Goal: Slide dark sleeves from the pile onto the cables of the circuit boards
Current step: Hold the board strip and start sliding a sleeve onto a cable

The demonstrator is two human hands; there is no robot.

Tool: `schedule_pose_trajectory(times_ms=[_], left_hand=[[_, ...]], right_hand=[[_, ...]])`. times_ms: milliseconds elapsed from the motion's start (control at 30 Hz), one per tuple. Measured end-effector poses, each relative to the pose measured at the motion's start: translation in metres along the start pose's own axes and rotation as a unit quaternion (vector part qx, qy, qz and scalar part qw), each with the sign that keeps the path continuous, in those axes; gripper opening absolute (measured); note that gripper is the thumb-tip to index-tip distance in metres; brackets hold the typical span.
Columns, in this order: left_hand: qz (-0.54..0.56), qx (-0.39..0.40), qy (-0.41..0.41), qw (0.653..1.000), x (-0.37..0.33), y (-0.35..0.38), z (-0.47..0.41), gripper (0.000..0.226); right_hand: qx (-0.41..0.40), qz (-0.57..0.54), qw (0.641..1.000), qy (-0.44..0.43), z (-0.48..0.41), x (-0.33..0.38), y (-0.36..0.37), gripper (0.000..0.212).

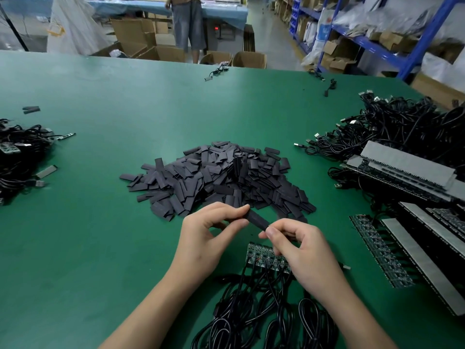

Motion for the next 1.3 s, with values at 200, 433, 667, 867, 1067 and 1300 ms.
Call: schedule_pose_trajectory(times_ms=[200,433,667,867,1067,1300], left_hand=[[0.06,-0.034,-0.059,0.996,0.0,-0.002,-0.001,0.018],[0.072,-0.019,-0.053,0.996,0.003,0.0,0.001,0.019],[0.081,-0.001,-0.058,0.995,0.002,0.001,0.001,0.018],[-0.006,0.059,-0.035,0.998,0.0,-0.002,0.0,0.034],[-0.259,0.209,-0.009,0.943,0.001,-0.007,0.001,0.059],[-0.213,0.229,-0.027,0.949,-0.002,-0.006,0.0,0.033]], right_hand=[[0.009,-0.004,1.0,-0.009,0.001,0.0,0.003,0.025],[0.011,0.01,1.0,-0.011,0.001,0.002,0.004,0.032],[0.008,0.016,1.0,-0.01,0.001,0.001,0.004,0.032],[-0.047,0.013,0.999,-0.021,-0.002,-0.002,-0.002,0.029],[-0.118,0.118,0.986,-0.004,-0.003,-0.013,-0.007,0.016],[-0.103,0.2,0.974,-0.003,-0.006,-0.019,-0.008,0.013]])
Point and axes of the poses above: each hand's wrist, its own z-axis away from the middle knuckle, its own y-axis out of the palm, x = y × z, the point moved 1 cm from there along -z, towards the middle knuckle, and after that the axes turned 2 degrees about -x, right-handed, at the moved point
